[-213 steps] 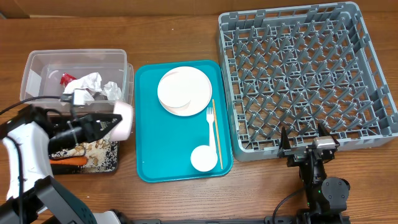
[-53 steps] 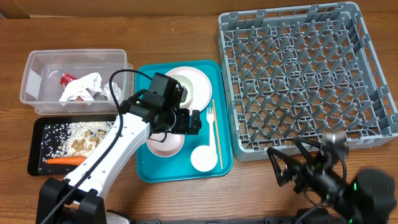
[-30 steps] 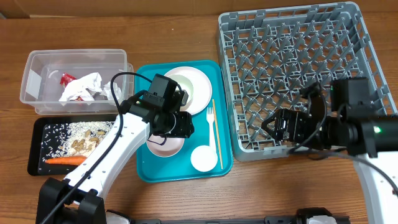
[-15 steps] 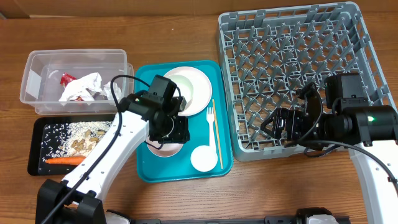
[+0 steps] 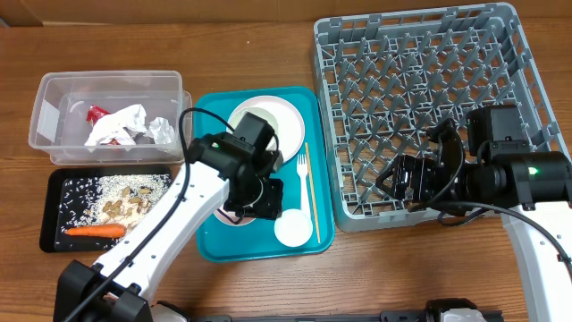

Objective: Sort waste into correct bins and load items into the dishwasher
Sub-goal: 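Raise the right gripper from rest and move it over the dish rack, then lower the left gripper and grasp the pale green cup's rim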

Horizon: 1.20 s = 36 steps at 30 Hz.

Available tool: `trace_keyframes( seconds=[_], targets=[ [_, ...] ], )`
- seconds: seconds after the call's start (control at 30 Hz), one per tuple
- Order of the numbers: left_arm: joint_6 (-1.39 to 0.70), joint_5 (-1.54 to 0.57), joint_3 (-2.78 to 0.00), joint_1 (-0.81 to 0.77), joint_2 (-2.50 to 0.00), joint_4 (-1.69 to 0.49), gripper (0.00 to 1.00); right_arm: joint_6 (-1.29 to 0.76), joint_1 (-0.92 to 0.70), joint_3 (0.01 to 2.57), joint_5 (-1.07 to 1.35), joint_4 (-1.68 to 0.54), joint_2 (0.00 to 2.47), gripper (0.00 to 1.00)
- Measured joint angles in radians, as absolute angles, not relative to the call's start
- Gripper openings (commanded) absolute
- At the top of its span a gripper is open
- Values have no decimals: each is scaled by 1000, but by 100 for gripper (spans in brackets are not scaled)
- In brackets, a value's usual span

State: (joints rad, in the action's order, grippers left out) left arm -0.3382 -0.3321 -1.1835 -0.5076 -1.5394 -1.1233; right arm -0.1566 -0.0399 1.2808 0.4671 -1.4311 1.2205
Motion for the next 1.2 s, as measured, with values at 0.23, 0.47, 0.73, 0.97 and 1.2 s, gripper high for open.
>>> trace_keyframes(
  seconds=[0.23, 0.47, 0.73, 0.97, 1.2],
  targets=[
    [-345, -284, -1184, -551, -1539, -1129, 39, -156, -40, 1281, 463, -1431, 1221, 100],
    [-368, -248, -1184, -589, -1539, -1119, 38, -156, -40, 1281, 457, -1433, 1221, 100],
    [-414, -202, -1183, -651, -1539, -1089, 39, -157, -40, 1281, 450, -1433, 1221, 100],
    [-451, -151, -1170, -655, -1539, -1085, 42, -157, -40, 1281, 437, -1436, 1221, 100],
    [-469, -140, -1143, -655, -1539, -1045, 45, -156, -40, 1281, 429, -1446, 1221, 100]
  ],
)
